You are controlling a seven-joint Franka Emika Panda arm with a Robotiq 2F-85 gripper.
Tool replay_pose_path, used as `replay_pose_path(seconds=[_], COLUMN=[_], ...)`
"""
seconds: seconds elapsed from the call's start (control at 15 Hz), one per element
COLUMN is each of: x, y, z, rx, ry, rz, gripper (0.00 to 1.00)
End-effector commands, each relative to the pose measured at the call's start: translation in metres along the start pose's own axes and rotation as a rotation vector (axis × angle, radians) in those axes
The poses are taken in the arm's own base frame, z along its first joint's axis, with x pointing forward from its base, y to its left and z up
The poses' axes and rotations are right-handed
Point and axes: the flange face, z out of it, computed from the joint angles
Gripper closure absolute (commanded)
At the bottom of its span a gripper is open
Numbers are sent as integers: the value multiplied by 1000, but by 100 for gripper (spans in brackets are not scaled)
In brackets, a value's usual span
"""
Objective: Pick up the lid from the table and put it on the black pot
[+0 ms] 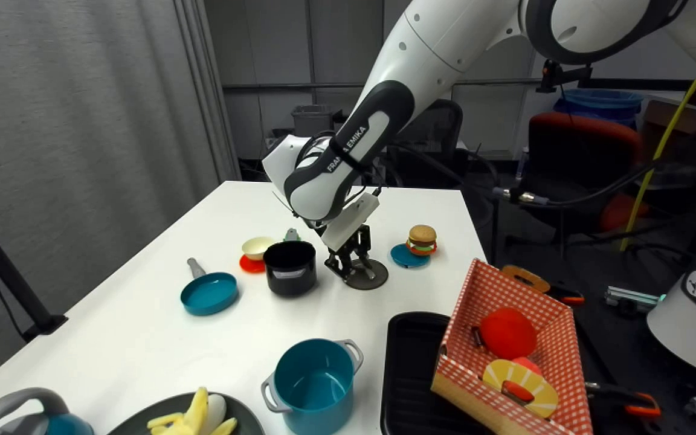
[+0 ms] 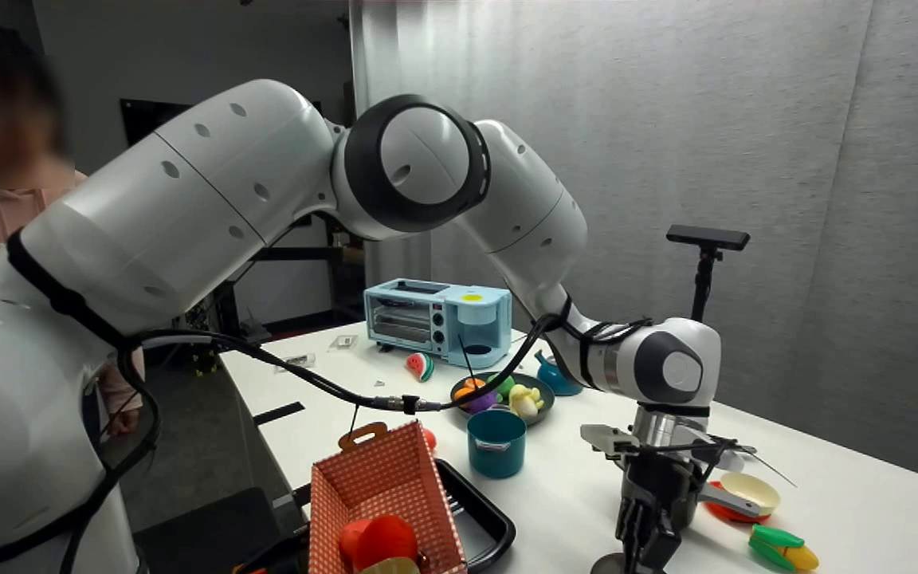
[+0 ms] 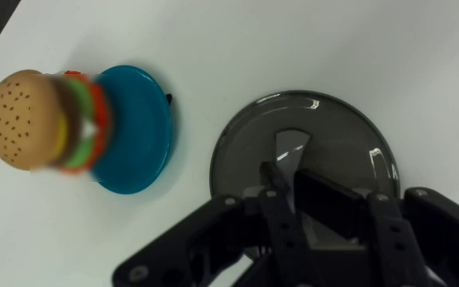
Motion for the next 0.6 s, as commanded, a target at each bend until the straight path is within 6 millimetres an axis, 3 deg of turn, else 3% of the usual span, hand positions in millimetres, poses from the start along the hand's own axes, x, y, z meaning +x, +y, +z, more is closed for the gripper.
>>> replay_pose_path(seconds=[0.0, 0.53], x=[5, 13], y=[-8, -9], z=[1, -1], rx=[18, -3], ry=[-6, 92], rz=[38, 50], gripper=[96, 96])
